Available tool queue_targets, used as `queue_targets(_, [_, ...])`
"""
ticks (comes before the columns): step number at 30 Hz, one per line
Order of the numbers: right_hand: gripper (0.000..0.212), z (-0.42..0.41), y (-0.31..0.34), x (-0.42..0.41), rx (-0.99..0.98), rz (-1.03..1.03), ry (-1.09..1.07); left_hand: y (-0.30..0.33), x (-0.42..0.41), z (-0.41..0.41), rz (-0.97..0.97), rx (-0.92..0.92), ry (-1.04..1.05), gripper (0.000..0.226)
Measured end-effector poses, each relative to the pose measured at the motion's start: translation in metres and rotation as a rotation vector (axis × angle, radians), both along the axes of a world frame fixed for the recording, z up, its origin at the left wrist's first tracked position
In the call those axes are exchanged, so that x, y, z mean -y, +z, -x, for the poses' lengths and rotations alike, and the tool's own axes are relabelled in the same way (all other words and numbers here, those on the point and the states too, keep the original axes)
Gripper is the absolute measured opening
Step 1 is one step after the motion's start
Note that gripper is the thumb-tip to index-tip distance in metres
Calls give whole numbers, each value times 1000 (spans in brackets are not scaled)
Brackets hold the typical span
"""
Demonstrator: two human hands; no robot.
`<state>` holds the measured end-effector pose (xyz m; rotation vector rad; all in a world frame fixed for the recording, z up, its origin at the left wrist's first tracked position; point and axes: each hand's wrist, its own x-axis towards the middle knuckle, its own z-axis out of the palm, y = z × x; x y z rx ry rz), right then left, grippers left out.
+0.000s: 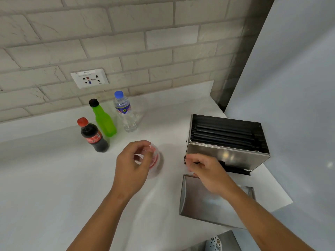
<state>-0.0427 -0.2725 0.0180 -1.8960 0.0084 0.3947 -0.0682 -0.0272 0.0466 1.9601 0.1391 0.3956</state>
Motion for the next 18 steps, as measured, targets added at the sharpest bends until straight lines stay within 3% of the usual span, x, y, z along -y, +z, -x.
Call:
queue_targets(5, [22, 26, 2, 68, 19, 138, -97, -14, 41, 6, 50, -195, -220, 16])
queue_targets(8, [18, 40, -5, 104, 21, 266, -177, -33, 59, 4, -24, -403, -329, 19])
queue_targets(10, [27, 49, -15, 123, -7, 355, -221, -44, 70, 4, -96, -498, -373, 24])
queue_targets(16, [38, 67, -38, 152, -45, 464, -294, -68, 95, 8, -245, -730, -372, 65])
queue_targets(18, [40, 70, -41, 158, -58, 482, -314, -72, 104, 11, -255, -760, -381, 70])
